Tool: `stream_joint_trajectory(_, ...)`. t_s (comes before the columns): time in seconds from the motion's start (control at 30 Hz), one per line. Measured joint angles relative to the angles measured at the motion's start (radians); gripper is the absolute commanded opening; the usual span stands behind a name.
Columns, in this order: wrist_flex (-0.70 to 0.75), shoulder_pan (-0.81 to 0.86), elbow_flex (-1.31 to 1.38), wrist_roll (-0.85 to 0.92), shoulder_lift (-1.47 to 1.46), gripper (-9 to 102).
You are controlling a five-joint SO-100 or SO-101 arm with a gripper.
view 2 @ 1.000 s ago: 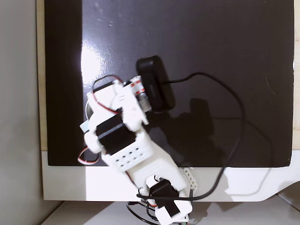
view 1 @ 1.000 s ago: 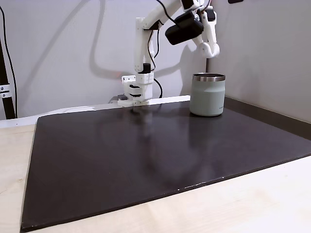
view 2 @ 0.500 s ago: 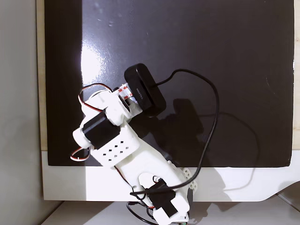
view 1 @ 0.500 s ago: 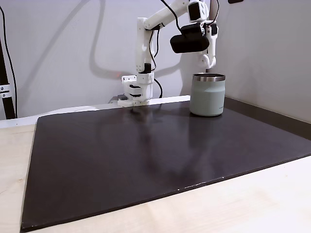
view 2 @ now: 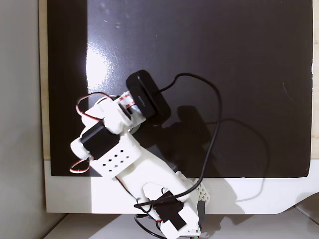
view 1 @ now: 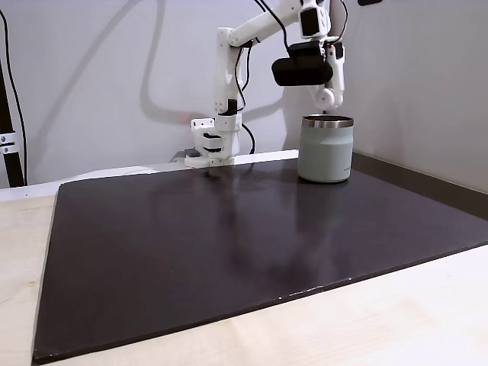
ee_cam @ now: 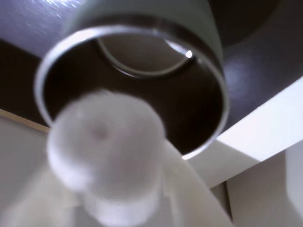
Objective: Grasp a gauze and put it in the cup.
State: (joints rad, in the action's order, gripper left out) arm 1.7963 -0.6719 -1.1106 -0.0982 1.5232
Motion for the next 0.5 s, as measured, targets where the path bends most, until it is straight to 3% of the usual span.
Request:
stream_joint_trajectory(0.1, 0.0, -0.002, 0.0, 0.0, 0.0, 43)
stream_joint_trajectory(0.5, 0.0, -0.014, 0.0, 0.0, 0.0, 42)
